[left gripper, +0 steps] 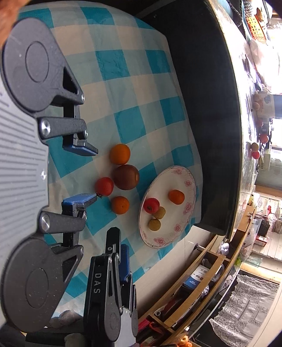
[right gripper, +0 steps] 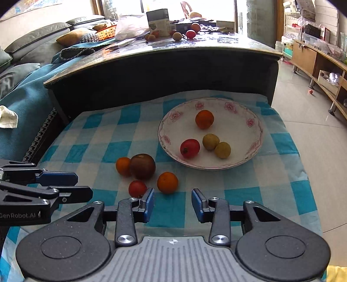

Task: Organize fruits
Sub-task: 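Move the right tool to an orange beside the plate and grasp it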

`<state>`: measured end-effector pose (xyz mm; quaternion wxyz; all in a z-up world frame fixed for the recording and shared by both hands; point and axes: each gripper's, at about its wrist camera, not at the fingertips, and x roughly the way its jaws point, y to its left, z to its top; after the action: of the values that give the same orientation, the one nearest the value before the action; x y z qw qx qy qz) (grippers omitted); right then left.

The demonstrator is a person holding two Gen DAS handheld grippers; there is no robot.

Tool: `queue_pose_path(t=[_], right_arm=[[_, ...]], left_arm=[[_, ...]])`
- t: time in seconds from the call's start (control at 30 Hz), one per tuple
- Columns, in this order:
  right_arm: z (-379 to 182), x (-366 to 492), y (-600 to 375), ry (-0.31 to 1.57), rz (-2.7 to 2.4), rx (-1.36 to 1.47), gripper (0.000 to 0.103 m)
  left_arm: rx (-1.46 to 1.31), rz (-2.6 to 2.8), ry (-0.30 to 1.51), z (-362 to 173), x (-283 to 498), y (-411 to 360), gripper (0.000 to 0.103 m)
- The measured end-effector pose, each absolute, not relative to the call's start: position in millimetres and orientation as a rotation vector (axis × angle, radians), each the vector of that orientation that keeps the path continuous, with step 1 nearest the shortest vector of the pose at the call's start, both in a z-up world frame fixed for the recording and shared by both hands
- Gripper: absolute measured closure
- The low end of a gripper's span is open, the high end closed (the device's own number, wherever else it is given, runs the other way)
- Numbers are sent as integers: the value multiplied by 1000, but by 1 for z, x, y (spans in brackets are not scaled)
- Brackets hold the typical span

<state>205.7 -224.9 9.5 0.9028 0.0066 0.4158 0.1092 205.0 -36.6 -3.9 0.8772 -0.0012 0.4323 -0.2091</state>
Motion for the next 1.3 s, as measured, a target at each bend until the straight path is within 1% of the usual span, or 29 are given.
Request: queue_pose_path(t=[0.6, 0.7, 0.77, 0.93, 1.3], right_arm=[[-18, 247, -205, 931, 294, -10, 70], [-19, 249, -204, 932, 292, -10, 69], [-19, 249, -203, 935, 292, -14, 71], [-25, 253, -204, 958, 266, -32, 78], [-24, 247, -218, 972, 268, 22, 79]], left_arm=[[3, -485, 952, -18, 214, -40, 57], [1, -485, 955, -19, 215, -39, 57], [4, -486, 952, -19, 215, -40, 57], [12, -483, 959, -22, 215, -42, 57], [34, -479, 980, -34, 219, -45, 57]])
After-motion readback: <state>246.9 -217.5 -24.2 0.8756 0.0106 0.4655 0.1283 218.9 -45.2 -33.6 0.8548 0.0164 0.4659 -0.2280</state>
